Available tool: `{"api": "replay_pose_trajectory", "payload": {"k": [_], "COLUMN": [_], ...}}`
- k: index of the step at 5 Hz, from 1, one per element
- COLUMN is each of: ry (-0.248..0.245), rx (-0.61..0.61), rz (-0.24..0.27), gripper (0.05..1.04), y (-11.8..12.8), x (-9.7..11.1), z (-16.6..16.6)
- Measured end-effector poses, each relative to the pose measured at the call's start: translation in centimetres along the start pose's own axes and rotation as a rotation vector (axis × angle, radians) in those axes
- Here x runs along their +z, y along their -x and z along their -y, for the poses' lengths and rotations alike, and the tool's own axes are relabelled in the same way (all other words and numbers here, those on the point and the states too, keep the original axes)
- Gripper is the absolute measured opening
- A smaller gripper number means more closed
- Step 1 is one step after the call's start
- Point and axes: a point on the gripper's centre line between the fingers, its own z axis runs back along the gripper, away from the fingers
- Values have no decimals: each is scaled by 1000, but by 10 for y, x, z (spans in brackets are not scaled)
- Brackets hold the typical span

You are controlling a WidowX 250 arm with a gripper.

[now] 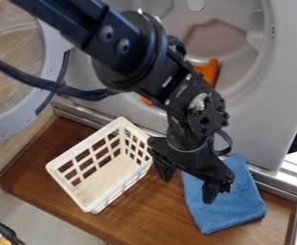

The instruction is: Push basket near the napkin

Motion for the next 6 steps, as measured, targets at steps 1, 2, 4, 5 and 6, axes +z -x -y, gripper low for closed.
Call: {"api": "replay_pose_trajectory", "payload": {"k": [1,2,4,5,6], "ry": [-5,-28,-49,-23,-15], "rx": [1,51,73,24,-41], "rz": [-23,-41,-13,-109,-178], "gripper": [999,999,999,999,999], "y": [5,11,6,9,6], "x": [-4,-5,9,-22,-48], "z": [-1,-26,-60,-65,-72]}}
